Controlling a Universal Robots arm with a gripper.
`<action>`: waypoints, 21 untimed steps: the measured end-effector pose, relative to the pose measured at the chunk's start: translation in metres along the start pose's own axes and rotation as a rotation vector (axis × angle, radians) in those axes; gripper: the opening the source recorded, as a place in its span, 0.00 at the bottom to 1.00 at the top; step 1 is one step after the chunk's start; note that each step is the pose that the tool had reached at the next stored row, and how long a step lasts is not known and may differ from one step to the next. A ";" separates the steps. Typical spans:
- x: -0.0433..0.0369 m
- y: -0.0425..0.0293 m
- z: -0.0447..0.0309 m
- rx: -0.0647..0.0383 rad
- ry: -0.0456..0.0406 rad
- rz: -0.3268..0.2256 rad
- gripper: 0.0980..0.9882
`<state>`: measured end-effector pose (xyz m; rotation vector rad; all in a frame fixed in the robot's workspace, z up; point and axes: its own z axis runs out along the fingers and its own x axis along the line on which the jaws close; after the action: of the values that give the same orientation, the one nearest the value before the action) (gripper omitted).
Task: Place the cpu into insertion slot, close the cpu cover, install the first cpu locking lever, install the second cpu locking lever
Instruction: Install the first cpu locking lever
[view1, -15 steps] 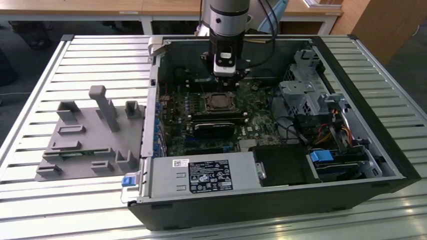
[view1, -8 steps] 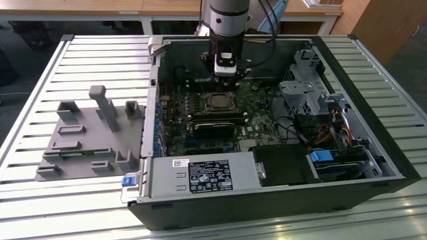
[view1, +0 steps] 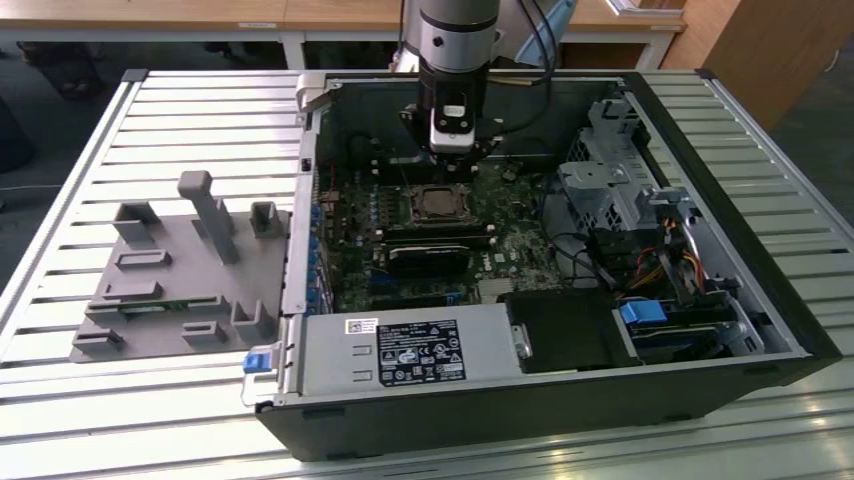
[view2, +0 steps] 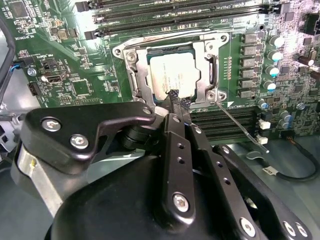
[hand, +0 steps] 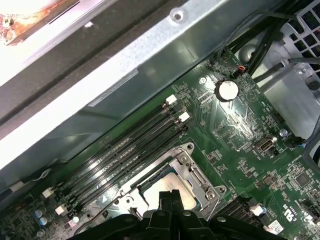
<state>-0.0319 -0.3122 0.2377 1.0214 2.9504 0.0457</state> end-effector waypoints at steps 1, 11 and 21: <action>0.0000 0.0000 0.0000 0.000 0.0001 -0.002 0.03; 0.0000 0.0000 -0.0003 0.000 0.0007 -0.021 0.03; 0.0000 0.0000 -0.0006 0.000 0.0013 -0.040 0.03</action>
<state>-0.0319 -0.3122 0.2383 0.9629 2.9707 0.0464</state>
